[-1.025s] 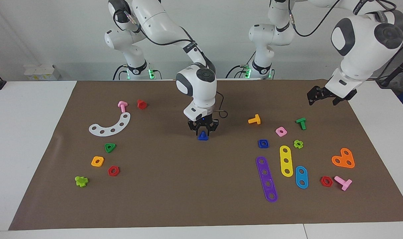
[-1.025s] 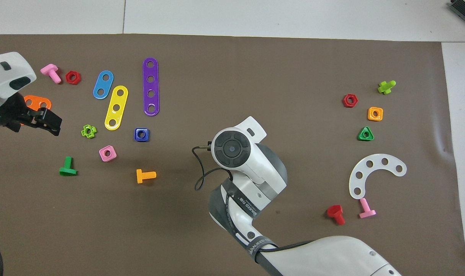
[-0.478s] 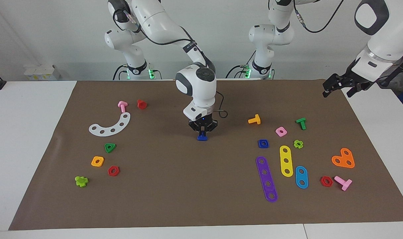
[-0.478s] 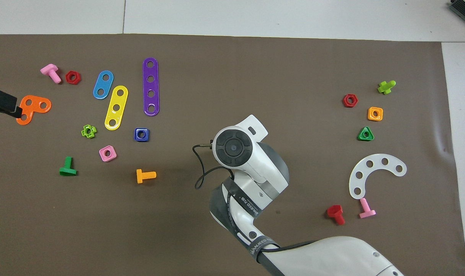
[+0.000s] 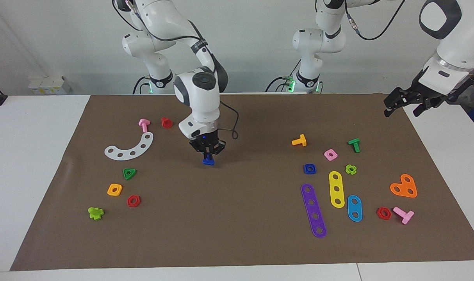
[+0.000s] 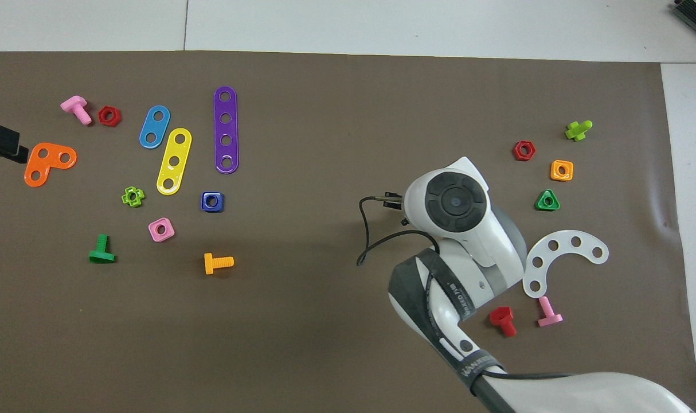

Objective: Unscrew and place screws in storage area

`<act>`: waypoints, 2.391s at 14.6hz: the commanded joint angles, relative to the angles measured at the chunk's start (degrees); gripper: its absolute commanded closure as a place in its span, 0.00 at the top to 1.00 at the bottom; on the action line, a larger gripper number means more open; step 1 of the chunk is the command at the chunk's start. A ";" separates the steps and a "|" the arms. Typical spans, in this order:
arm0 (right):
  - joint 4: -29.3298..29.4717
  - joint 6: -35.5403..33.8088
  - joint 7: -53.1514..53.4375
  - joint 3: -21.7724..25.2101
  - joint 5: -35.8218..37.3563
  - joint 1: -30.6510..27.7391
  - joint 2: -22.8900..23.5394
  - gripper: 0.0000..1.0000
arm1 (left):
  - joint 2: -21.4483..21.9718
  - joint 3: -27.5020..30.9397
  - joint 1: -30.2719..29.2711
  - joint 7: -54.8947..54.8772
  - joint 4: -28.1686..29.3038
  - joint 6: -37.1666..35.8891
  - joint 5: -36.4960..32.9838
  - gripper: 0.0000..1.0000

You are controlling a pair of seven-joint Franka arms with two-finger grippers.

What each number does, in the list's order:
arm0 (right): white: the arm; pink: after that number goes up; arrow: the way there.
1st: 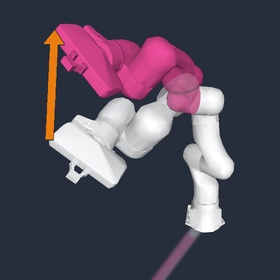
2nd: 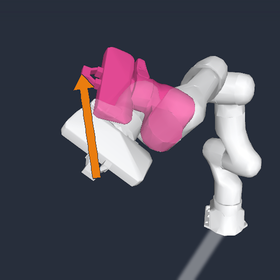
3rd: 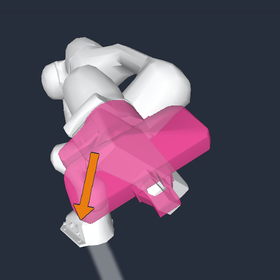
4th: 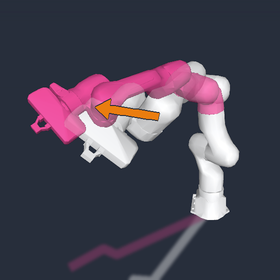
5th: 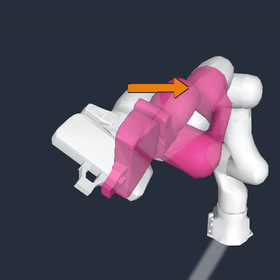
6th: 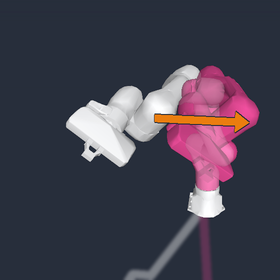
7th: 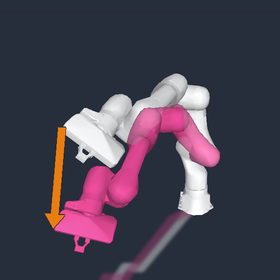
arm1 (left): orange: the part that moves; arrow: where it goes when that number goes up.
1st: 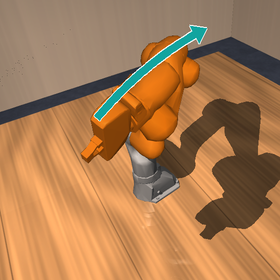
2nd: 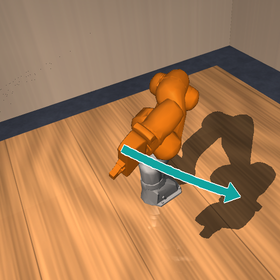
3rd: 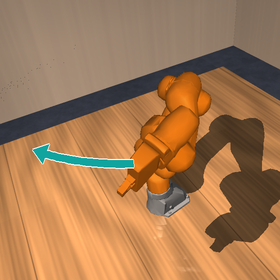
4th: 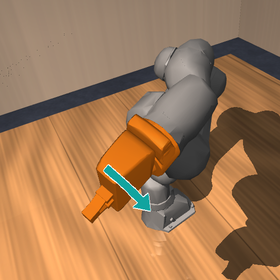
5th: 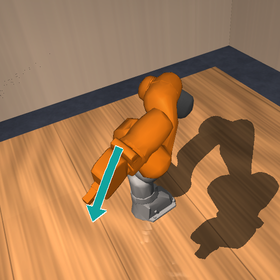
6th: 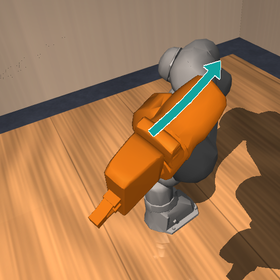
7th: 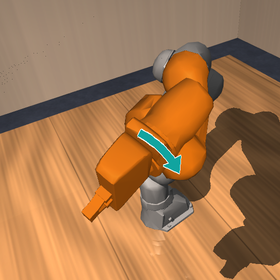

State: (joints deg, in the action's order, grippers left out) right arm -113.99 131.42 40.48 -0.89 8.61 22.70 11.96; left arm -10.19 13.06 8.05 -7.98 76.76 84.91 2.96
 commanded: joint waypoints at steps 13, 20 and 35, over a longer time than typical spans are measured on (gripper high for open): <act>-6.41 4.37 -24.75 -0.69 -6.06 -19.71 -0.71 0.00 | 4.04 -0.40 -7.78 -12.41 3.31 2.81 1.08 1.00; -3.61 3.59 -24.05 -0.61 -6.06 -19.01 -1.32 0.98 | 4.21 -1.89 -4.62 -1.95 2.69 2.19 2.49 1.00; 24.51 -36.12 -27.99 -0.08 -6.24 -19.97 -11.00 1.00 | 5.62 -3.74 -0.22 -3.53 3.40 1.58 -2.79 1.00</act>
State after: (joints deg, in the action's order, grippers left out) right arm -94.61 99.73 16.21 -0.85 3.52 3.75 -0.87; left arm -6.06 8.94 7.33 -11.14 79.08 87.01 1.39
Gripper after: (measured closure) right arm 0.000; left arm 0.000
